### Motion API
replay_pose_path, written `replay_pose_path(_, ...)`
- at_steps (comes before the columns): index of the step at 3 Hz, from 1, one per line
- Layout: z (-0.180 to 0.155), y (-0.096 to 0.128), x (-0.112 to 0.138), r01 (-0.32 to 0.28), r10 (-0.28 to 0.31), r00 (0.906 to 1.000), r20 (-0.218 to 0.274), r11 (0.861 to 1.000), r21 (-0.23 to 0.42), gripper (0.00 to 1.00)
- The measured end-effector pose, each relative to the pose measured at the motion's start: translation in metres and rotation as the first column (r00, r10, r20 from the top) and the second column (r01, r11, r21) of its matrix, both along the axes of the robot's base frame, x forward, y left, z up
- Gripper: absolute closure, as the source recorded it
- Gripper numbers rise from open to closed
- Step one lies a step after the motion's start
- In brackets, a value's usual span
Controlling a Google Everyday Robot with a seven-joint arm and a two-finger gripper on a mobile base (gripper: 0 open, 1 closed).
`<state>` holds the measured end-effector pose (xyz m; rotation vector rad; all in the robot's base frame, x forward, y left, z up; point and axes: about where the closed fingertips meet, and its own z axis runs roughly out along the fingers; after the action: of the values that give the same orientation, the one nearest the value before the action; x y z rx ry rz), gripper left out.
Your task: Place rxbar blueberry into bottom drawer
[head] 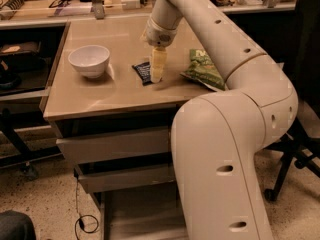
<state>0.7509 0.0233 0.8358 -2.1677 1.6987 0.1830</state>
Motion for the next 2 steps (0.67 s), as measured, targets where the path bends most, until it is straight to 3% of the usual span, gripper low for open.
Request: replay_pose_path(2, -0.025, 0.008, 0.008, 0.003, -0.001, 0.9992, -0.039, 0.999, 0.039, 0.00)
